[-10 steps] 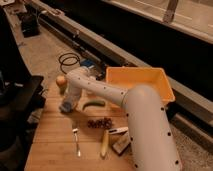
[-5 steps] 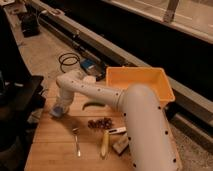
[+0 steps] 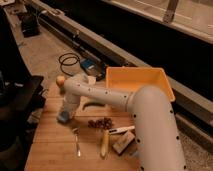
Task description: Wipe table surface with sponge
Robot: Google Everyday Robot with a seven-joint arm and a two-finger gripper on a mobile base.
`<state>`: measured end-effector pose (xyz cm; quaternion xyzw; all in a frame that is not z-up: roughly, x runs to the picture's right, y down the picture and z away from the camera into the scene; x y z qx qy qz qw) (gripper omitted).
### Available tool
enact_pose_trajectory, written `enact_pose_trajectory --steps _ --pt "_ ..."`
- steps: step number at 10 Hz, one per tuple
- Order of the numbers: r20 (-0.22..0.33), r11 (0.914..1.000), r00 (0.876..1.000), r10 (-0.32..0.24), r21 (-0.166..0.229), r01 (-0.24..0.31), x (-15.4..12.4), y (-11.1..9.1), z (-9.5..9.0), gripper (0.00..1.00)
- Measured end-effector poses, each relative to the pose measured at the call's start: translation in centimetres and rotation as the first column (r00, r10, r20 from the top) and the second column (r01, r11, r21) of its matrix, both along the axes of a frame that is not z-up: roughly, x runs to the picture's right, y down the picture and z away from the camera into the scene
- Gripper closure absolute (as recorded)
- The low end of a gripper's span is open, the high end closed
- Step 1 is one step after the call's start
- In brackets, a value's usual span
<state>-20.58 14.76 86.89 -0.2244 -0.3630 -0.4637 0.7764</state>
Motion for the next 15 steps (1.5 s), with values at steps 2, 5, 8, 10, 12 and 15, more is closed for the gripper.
enact_pose_trajectory --steps 2,5,8,10,12,15 --pt "-0.051 0.9999 0.999 0.011 0.008 -0.010 2.8 -1.4 1.5 1.00" --pt "-0.056 0.9989 0.998 0.004 0.046 -0.001 2.7 -4.1 3.4 1.00" --pt "-0.001 0.9958 1.000 -0.009 0.091 0.009 -1.2 -5.6 3.6 1.00" --pt "0.061 0.9938 0.998 -0.031 0.109 0.024 -4.8 -5.6 2.8 1.00" --pt "0.107 0.9953 0.993 -0.042 0.091 0.032 -6.4 -3.8 1.3 1.00" --pt "0.088 0.9994 0.996 -0.031 0.019 0.029 -4.9 0.3 -1.0 1.00"
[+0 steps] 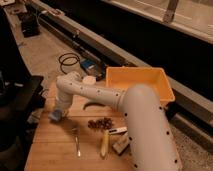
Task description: Wipe table surface with sponge
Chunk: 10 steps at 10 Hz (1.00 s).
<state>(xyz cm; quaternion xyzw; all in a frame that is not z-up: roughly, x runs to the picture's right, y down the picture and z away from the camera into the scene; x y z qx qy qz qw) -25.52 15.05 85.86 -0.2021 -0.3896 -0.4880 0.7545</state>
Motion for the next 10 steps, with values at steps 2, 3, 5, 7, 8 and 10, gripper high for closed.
enact_pose_trajectory --steps 2,3,5,7,8,10 --pt "-0.047 0.9997 0.999 0.011 -0.022 -0.012 2.6 0.9 -0.3 1.00" --pt "-0.075 0.9996 0.997 0.017 -0.022 -0.019 4.1 0.8 0.0 1.00" --pt "-0.108 0.9998 0.994 0.018 -0.004 -0.018 5.5 -0.7 1.3 1.00" --pt "-0.113 0.9993 0.994 0.008 0.038 -0.004 5.3 -4.0 3.4 1.00" --pt "-0.103 0.9982 0.995 0.001 0.060 0.005 4.5 -5.5 4.2 1.00" --pt "-0.065 0.9955 0.998 -0.023 0.090 0.029 1.7 -7.1 4.8 1.00"
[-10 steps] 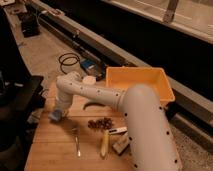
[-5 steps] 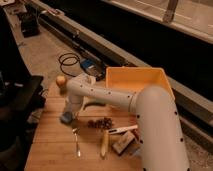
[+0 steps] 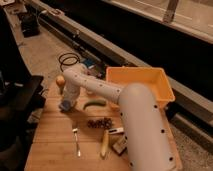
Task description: Wipe table surface with sponge
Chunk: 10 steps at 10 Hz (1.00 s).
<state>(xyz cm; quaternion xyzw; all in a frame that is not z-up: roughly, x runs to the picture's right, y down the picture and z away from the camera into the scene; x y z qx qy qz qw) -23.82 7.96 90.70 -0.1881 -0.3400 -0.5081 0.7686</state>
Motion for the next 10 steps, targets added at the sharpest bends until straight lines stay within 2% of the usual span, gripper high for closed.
enact_pose_trajectory --steps 3,5,7,10 --pt "0.068 0.9989 0.997 -0.045 0.015 0.044 -3.4 0.5 -0.7 1.00" --pt "0.079 0.9986 0.995 -0.053 0.000 0.053 -3.5 1.1 -1.2 1.00" --pt "0.058 0.9972 0.997 -0.054 -0.049 0.057 -2.4 3.8 -2.6 1.00" --pt "-0.012 0.9939 0.999 -0.035 -0.105 0.033 1.6 7.5 -4.4 1.00"
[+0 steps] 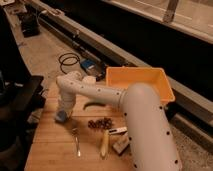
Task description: Wipe table surface with sponge
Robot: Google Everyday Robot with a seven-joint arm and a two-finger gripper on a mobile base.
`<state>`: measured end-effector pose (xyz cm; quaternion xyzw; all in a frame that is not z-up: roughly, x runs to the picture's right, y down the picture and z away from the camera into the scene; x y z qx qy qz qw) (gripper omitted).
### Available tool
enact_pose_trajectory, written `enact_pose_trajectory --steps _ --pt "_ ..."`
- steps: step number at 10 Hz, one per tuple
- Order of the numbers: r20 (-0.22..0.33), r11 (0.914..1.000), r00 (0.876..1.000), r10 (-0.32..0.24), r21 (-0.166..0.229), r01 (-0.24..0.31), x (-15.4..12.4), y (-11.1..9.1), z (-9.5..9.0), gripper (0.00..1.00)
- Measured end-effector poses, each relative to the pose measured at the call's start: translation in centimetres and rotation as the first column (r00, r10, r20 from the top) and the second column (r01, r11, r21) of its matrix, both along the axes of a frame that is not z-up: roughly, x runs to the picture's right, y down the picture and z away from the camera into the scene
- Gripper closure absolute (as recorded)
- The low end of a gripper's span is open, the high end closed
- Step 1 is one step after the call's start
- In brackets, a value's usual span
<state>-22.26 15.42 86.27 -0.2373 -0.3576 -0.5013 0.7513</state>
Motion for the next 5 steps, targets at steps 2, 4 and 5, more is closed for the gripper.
enact_pose_trajectory --steps 2,4,5 --pt "-0.031 1.0000 0.999 0.009 -0.004 -0.009 1.4 0.3 0.0 1.00" --pt "-0.061 0.9997 0.998 0.017 0.016 -0.016 2.6 -1.2 1.1 1.00" --pt "-0.062 0.9992 0.998 0.027 0.030 -0.026 2.9 -2.3 1.6 1.00"
